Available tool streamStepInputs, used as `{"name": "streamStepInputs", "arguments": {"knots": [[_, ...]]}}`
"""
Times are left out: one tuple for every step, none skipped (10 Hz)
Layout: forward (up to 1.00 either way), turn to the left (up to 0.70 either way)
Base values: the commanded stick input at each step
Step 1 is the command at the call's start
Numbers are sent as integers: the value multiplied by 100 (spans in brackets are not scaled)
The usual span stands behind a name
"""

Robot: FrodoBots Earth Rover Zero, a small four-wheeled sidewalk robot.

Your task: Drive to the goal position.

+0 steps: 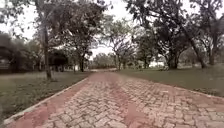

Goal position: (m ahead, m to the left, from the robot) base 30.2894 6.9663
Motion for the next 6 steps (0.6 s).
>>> {"name": "streamStepInputs", "arguments": {"knots": [[70,0],[70,0],[70,0],[70,0],[70,0],[70,0]]}}
